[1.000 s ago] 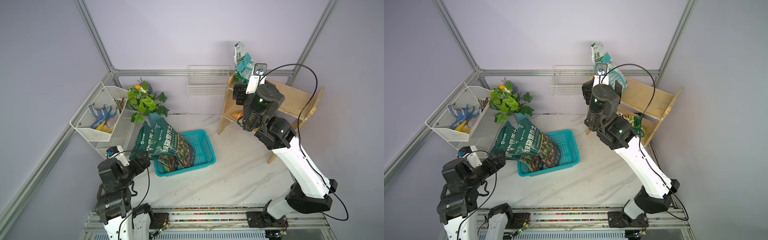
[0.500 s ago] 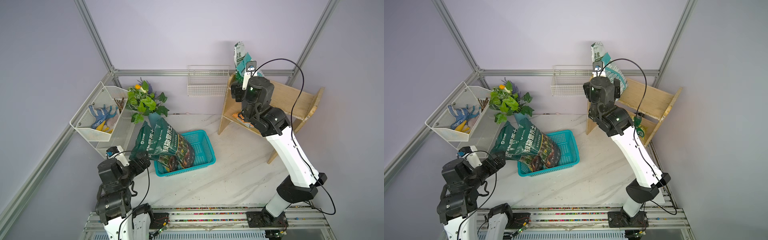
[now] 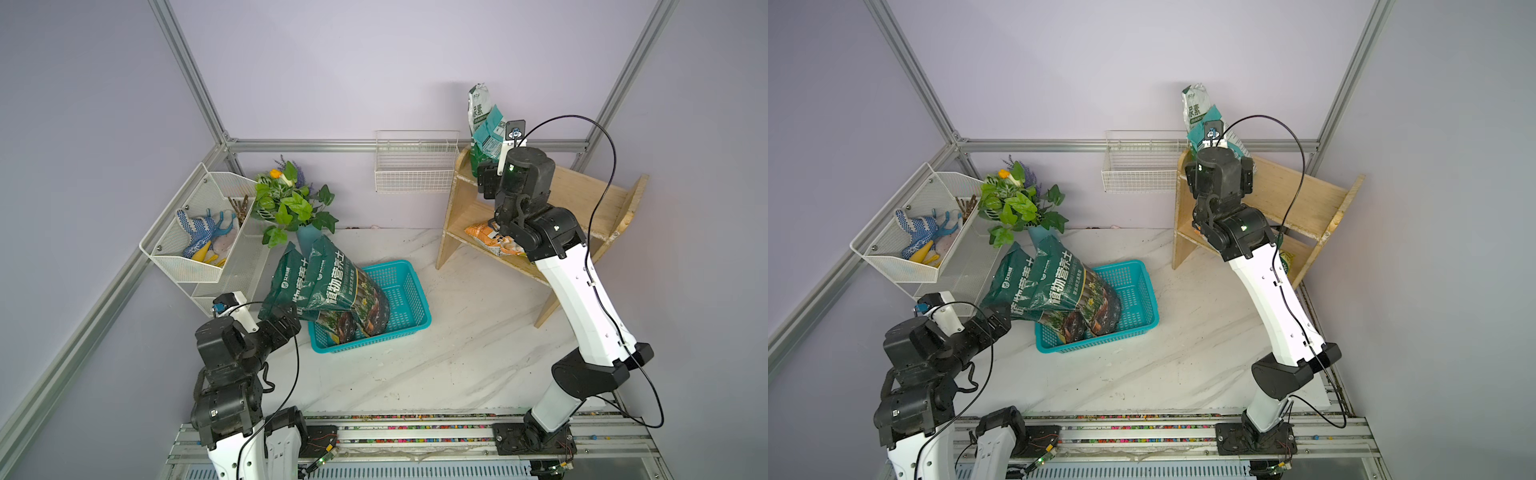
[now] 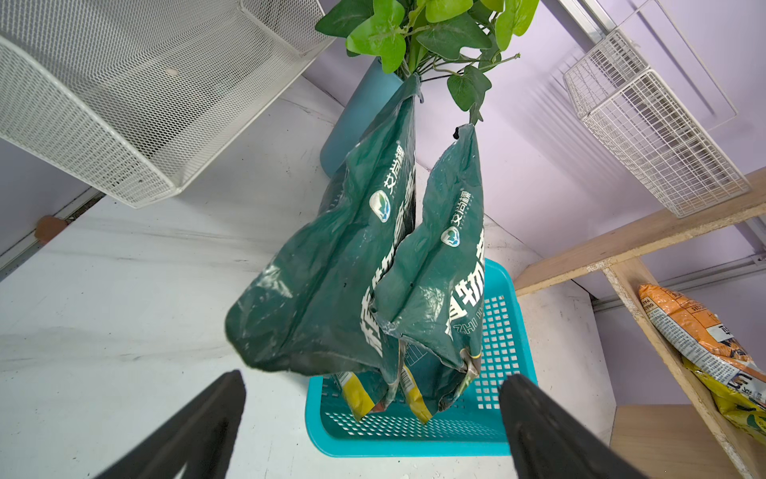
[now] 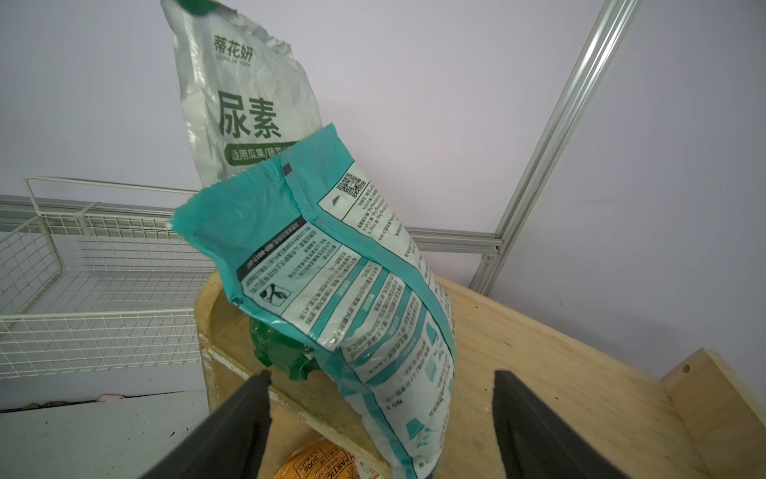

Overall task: Take down the fertilizer bag from the shelf
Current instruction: Pick up the fertilizer bag from the shelf.

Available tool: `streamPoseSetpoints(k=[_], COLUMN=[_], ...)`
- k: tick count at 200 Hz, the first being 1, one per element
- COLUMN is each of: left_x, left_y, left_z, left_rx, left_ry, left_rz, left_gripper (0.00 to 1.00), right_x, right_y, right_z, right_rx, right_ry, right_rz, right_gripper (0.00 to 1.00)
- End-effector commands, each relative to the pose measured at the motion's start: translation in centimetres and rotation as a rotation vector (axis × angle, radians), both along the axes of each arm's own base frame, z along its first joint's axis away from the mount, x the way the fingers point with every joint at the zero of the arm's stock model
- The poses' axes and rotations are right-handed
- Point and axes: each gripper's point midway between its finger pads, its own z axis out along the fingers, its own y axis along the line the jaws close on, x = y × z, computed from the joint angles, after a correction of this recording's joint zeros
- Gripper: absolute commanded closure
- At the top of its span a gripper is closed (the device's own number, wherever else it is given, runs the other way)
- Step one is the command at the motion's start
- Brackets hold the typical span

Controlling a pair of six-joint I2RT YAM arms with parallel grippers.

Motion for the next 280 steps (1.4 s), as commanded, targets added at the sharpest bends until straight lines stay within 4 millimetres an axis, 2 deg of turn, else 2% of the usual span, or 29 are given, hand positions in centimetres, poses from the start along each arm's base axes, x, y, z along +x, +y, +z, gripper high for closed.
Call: streamPoseSetpoints(k=[1,69,95,130,134,167,209,234,280], left_x=[-0.2,-0.2,-0.3,-0.2,-0.2,-0.2,-0.2,-0.2,-0.2], left_y=[-0.2,-0.3,-0.2,-0.2,-0.2,-0.2,-0.2,-0.2,-0.2], left_z=[0.0,0.0,0.0,0.0,0.0,0.0,0.0,0.0,0.0], left_rx=[0.002,0.001,0.002,0.000,0.000,0.003,-0.001,0.002,0.000], left_ry=[-0.003,-0.003,-0.005,-0.003,-0.002,-0.003,0.000,-0.003,-0.001], left_rz=[-0.007,-0.010,-0.007,-0.008,-0.007,-0.006,-0.005,-0.005,-0.004], left_gripper=[0.00,0.00,0.01,0.00,0.00,0.01,0.00,0.00,0.00], right_x=[0.9,2.4,2.8,3.7,3.8,3.7,2.9,2.3,-0.5], right_y=[-0.3,-2.7,-4.2,-4.7,-4.4,-2.4,-2.2,-2.5,-3.7], right_z=[-0.6,-1.1,-1.0,-1.5,-1.5,-1.2,0.1,0.7,3.4], right_rx=[0.004,0.020,0.056,0.121,0.123,0.150,0.185,0.198,0.257], right_ry=[0.015,0.024,0.020,0.038,0.042,0.043,0.010,-0.005,-0.100], right_rz=[-0.001,-0.044,-0.040,0.055,0.077,0.212,0.238,0.229,0.213], right_gripper=[0.13,0.14,0.18,0.32,0.39,0.66,1.00,1.00,1.00])
